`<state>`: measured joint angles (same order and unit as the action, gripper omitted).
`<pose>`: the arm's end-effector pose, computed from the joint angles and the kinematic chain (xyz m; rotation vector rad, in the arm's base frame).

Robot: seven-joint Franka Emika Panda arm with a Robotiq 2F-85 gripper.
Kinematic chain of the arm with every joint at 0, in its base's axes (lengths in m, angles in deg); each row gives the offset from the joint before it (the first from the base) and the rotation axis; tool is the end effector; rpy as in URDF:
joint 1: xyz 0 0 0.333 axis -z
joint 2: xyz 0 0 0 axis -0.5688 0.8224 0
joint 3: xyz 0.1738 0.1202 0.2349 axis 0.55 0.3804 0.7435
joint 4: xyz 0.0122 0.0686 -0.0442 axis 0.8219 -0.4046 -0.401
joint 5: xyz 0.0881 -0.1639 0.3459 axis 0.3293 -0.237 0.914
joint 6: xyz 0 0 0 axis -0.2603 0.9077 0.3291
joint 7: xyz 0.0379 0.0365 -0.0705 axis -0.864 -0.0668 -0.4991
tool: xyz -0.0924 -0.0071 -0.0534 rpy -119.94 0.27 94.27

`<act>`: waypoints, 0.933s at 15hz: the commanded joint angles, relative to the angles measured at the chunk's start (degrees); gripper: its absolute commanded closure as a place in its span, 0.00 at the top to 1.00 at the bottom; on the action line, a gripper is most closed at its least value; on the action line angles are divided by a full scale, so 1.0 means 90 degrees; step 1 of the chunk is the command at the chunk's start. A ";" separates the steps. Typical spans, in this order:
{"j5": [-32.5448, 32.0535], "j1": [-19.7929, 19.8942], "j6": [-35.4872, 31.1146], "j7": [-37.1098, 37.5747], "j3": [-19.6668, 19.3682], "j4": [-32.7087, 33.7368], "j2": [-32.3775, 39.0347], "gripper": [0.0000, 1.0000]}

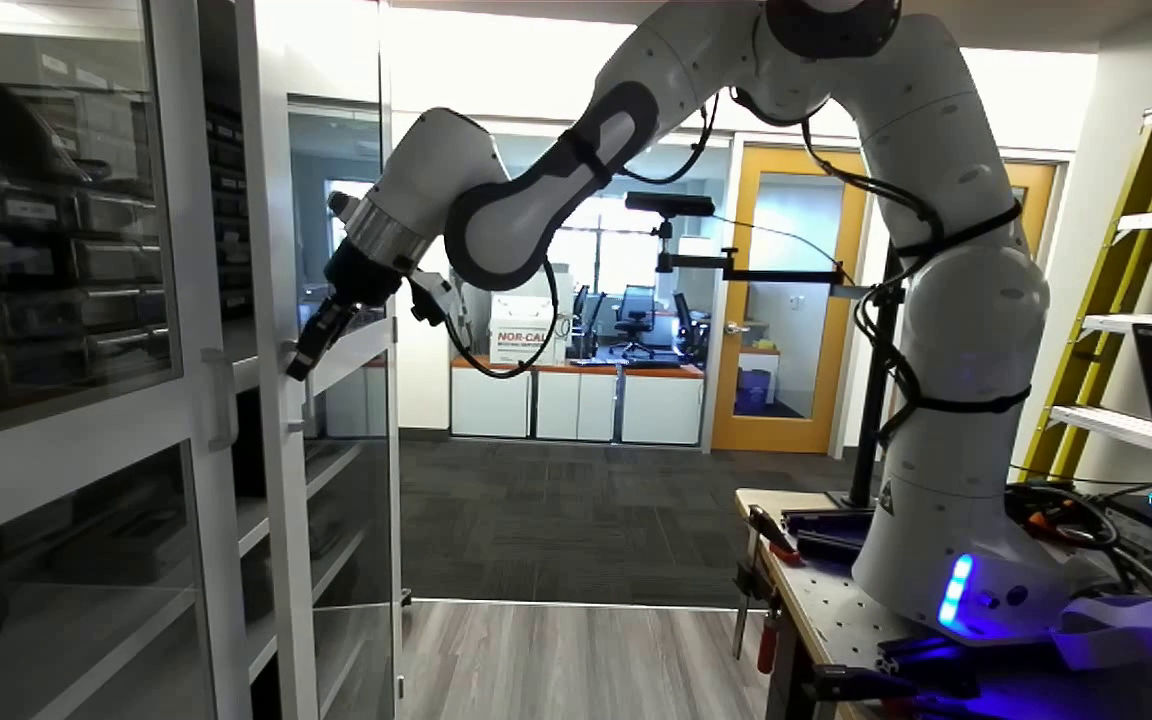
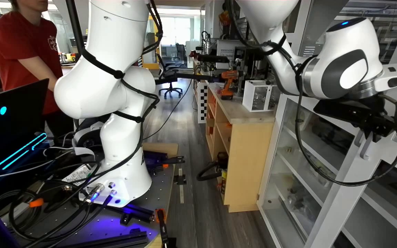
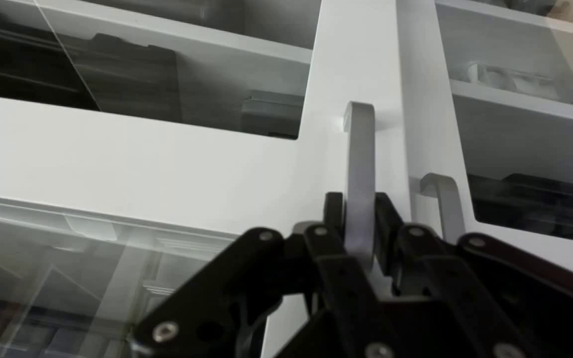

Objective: Close the door of the cabinet

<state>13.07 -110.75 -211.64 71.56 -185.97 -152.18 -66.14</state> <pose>0.6515 -0.0383 0.3543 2.8908 0.3747 0.9439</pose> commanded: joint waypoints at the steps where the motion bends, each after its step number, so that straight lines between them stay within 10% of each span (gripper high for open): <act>1: -0.0979 -0.0322 0.0375 0.0521 0.0024 0.1175 -0.0693 0.06; 7: -0.1424 -0.0654 0.0800 0.0673 0.0017 0.1950 -0.1255 0.05; 8: -0.1404 -0.0671 0.0945 0.0586 0.0014 0.1930 -0.1203 0.42; 14: -0.2205 -0.0309 0.1938 0.0685 0.0532 0.1851 -0.1029 0.73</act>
<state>-2.40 -114.26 -198.71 76.93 -183.87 -138.73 -74.35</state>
